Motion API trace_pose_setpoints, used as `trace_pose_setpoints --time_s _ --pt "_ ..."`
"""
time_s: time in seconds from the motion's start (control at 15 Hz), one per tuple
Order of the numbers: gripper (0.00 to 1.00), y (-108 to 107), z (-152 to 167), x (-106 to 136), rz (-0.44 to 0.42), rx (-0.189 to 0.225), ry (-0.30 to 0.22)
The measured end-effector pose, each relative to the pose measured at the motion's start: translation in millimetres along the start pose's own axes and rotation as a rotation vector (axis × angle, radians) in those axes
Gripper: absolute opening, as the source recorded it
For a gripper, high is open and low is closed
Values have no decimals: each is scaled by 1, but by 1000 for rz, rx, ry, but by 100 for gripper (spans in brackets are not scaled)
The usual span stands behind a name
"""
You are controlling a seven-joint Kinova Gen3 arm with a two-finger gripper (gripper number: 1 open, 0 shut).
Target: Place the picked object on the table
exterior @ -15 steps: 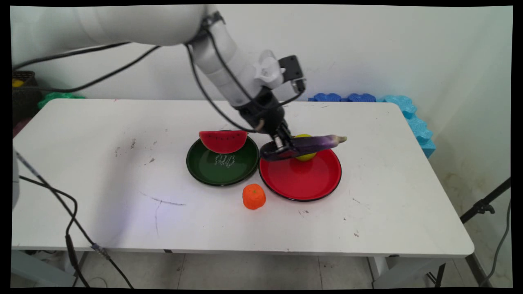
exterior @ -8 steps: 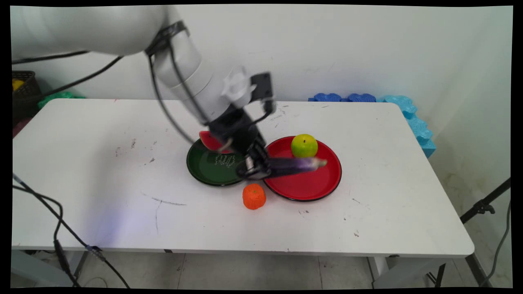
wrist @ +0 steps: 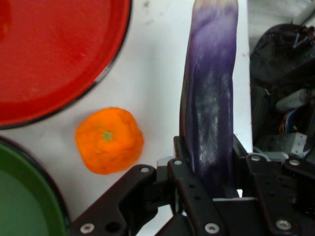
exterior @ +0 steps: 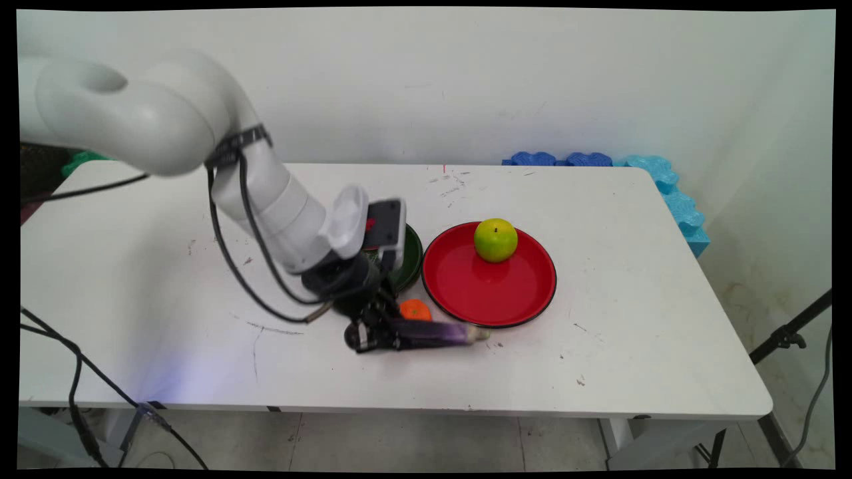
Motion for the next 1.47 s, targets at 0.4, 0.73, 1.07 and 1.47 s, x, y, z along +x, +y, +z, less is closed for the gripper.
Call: trace_pose_setpoints --time_s 0.4,0.73,1.07,1.47 --pt "0 10 36 -29 53 -2 -18" --pt "0 10 49 -40 75 7 -32" --pt "0 7 58 -47 85 27 -38" --pt "100 6 54 -43 52 38 3"
